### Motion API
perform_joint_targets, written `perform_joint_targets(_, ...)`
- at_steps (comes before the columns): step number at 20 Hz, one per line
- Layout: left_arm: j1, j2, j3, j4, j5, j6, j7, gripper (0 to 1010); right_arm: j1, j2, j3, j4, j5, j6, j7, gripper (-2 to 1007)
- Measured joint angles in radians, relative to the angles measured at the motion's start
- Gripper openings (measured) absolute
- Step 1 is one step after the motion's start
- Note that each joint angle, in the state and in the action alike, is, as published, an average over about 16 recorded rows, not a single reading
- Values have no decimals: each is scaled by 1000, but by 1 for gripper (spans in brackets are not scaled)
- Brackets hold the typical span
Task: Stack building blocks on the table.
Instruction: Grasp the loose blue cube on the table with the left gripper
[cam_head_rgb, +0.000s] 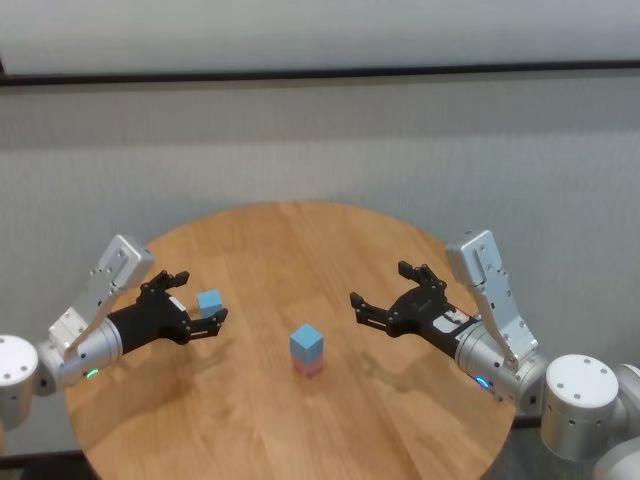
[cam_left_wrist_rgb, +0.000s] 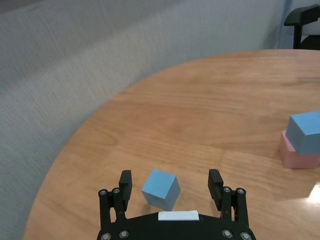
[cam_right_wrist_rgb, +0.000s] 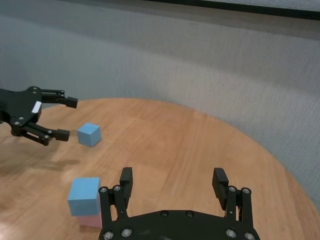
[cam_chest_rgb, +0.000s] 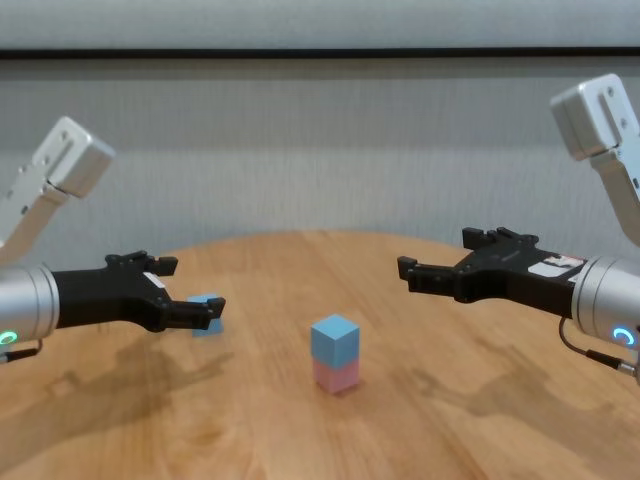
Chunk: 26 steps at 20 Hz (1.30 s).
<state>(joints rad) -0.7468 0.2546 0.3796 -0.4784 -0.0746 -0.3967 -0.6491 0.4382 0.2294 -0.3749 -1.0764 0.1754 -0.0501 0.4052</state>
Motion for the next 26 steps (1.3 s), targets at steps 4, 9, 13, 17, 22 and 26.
perform_joint_targets(4,63,30,-4,-134,-5,62,14,1002,0,0,0,0,0,0,0,1005)
perform_joint_targets(9,106,51,-1,-223,-10,120,34,1003,0,0,0,0,0,0,0,1005)
perform_joint_targets(13,116,53,4,-242,-13,150,48,1003,0,0,0,0,0,0,0,1005)
perform_joint_targets(17,115,46,7,-240,-17,179,66,1002,0,0,0,0,0,0,0,1005)
perform_joint_targets(22,104,30,6,-216,-21,210,90,1002,0,0,0,0,0,0,0,1005)
perform_joint_targets(26,90,14,2,-187,-24,224,107,1002,0,0,0,0,0,0,0,1005)
